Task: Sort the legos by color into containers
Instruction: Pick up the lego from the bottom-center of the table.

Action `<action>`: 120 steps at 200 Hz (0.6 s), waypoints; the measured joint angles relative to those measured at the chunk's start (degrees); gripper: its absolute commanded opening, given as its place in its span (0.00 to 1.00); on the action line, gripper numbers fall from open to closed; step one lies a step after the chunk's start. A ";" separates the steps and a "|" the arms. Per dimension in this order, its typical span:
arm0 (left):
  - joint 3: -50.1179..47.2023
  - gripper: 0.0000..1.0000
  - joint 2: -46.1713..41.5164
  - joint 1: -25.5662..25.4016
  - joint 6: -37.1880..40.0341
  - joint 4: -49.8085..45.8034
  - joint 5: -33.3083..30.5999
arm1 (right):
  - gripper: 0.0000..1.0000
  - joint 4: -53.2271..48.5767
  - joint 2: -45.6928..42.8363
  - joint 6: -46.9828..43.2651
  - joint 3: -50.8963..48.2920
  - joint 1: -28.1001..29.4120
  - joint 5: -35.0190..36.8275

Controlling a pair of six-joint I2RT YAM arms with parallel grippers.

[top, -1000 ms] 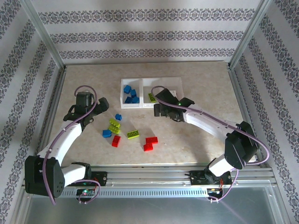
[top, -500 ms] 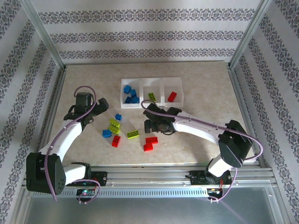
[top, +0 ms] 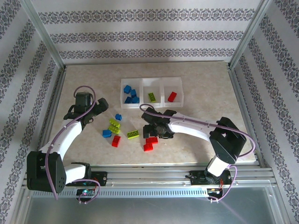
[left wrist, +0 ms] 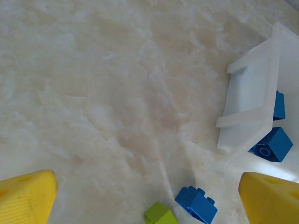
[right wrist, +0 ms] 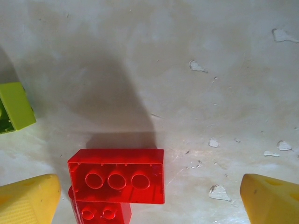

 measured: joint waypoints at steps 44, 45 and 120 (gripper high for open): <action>-0.04 1.00 0.11 0.13 -0.24 0.00 0.35 | 0.96 1.31 2.56 0.07 0.00 1.46 -1.86; -0.04 1.00 0.11 0.13 -0.22 0.00 0.35 | 0.95 1.31 2.62 0.07 0.00 1.51 -1.90; -0.37 1.00 0.11 0.63 -0.39 0.00 0.96 | 0.90 1.51 6.34 0.04 0.00 2.16 -2.60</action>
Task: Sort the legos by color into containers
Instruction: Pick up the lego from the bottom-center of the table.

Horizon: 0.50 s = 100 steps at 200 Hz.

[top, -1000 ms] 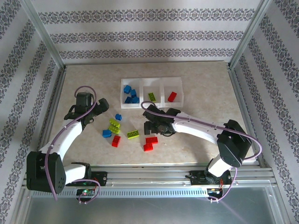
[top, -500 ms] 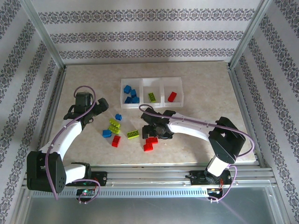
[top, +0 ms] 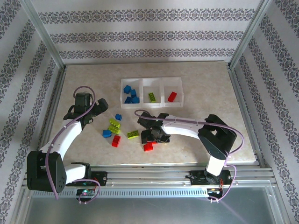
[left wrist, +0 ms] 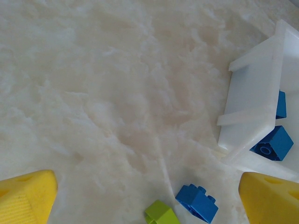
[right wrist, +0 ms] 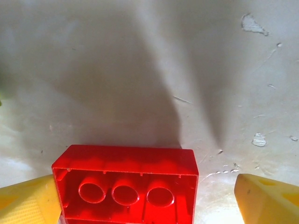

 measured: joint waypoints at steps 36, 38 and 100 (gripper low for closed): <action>-0.17 1.00 0.00 0.11 -0.02 0.00 0.09 | 0.83 -0.02 0.90 0.00 0.00 0.00 0.07; -0.22 1.00 0.00 0.11 -0.02 0.00 0.09 | 0.82 -0.02 0.90 -0.02 0.00 0.00 0.07; -0.39 1.00 0.37 0.17 -0.26 0.02 0.28 | 0.75 -0.09 1.25 -0.02 0.00 -0.02 0.63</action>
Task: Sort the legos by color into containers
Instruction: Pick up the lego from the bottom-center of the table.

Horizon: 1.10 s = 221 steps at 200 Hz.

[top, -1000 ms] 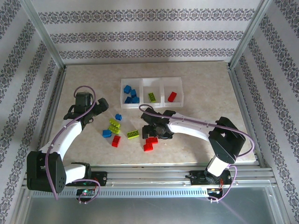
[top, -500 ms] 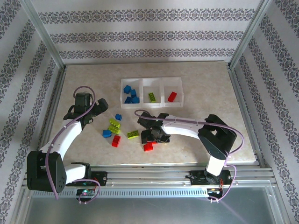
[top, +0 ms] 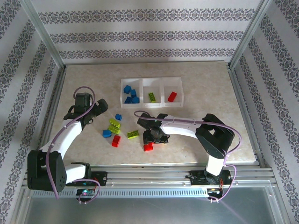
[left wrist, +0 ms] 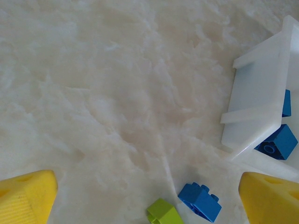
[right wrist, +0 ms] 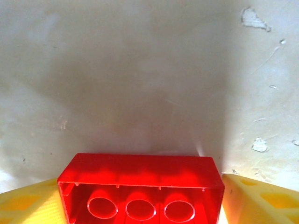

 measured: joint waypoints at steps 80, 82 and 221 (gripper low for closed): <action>0.00 1.00 0.15 0.31 0.00 0.00 0.44 | 0.68 0.20 -0.72 0.00 -1.22 -0.92 1.60; 0.00 1.00 0.15 0.31 0.00 0.00 0.44 | 0.68 0.22 -0.79 0.00 -1.29 -0.92 1.62; -0.11 1.00 0.13 1.07 0.02 -0.02 1.03 | 0.50 0.70 -2.73 -0.20 -3.41 -3.61 3.34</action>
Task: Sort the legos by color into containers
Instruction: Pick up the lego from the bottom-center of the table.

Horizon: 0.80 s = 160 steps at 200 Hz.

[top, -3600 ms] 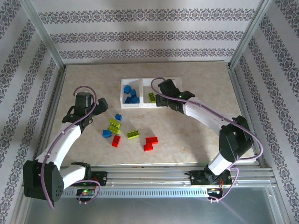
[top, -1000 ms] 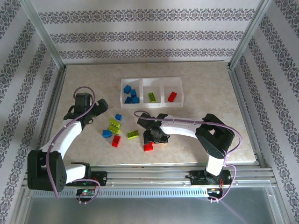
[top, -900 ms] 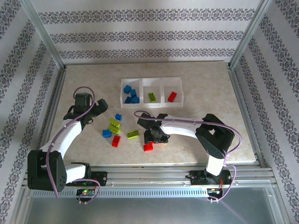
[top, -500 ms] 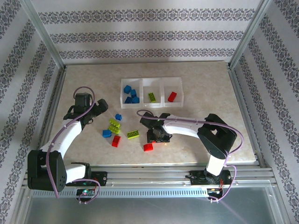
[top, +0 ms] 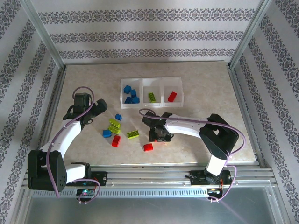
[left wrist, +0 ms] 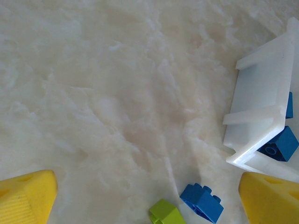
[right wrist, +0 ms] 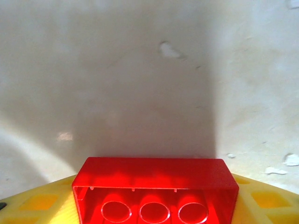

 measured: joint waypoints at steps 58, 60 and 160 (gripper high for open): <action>0.00 1.00 0.00 0.33 0.00 0.00 -0.02 | 0.47 -0.13 -2.45 -1.60 -0.42 -2.56 2.58; 0.00 1.00 0.00 0.37 0.02 0.00 0.00 | 0.47 -0.15 -2.64 -1.60 -0.42 -2.58 2.73; 0.00 1.00 -0.50 0.79 0.02 -0.02 0.00 | 0.47 2.19 -13.27 -12.76 2.91 -17.27 11.96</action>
